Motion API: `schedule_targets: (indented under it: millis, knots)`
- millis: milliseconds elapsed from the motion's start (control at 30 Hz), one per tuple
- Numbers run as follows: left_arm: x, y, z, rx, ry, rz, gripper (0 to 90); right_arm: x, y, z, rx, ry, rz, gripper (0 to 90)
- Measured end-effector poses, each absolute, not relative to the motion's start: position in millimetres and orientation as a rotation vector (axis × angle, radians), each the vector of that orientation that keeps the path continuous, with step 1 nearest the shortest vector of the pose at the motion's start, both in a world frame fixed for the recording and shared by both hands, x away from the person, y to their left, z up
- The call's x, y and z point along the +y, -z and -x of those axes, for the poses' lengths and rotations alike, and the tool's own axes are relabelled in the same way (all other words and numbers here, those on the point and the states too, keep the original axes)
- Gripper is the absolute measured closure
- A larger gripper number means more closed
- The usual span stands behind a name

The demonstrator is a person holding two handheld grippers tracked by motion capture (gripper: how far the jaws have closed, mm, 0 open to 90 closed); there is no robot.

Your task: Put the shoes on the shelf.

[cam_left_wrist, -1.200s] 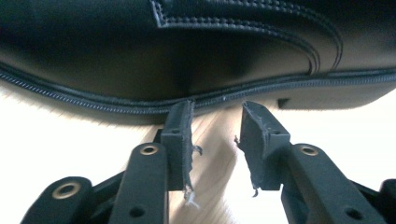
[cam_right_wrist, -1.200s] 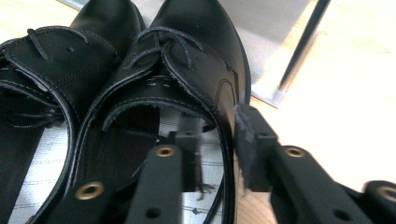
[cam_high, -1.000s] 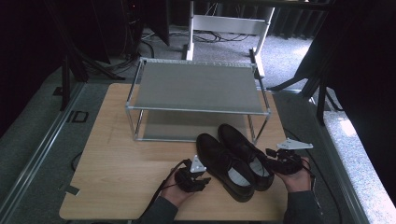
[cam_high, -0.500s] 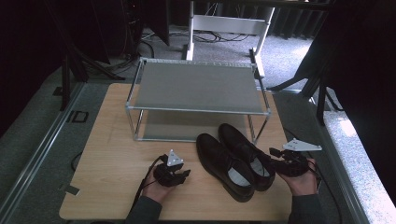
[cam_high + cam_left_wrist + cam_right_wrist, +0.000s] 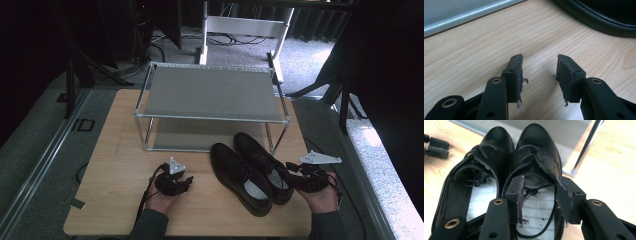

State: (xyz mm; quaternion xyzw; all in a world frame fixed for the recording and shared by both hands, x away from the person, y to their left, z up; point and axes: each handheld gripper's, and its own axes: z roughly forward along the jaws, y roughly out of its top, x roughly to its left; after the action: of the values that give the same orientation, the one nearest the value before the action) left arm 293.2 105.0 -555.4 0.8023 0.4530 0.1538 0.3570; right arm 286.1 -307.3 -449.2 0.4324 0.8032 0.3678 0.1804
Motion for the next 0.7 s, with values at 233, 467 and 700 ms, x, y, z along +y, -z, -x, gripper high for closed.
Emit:
schedule_targets:
  millis: [233,467,700]
  knots:
    - [107.4,556.1,-294.1,1.178,-0.41,-2.063,56.2,-302.8,449.4,-280.9,2.311,-1.012,-1.232,58.0]
    - [107.7,557.0,-293.7,1.172,-0.415,-2.058,55.6,-297.6,449.8,-276.7,2.354,-0.989,-1.234,57.4]
    - [107.4,557.2,-293.2,1.17,-0.418,-2.058,55.0,-291.5,451.7,-275.9,2.38,-0.996,-1.257,52.7]
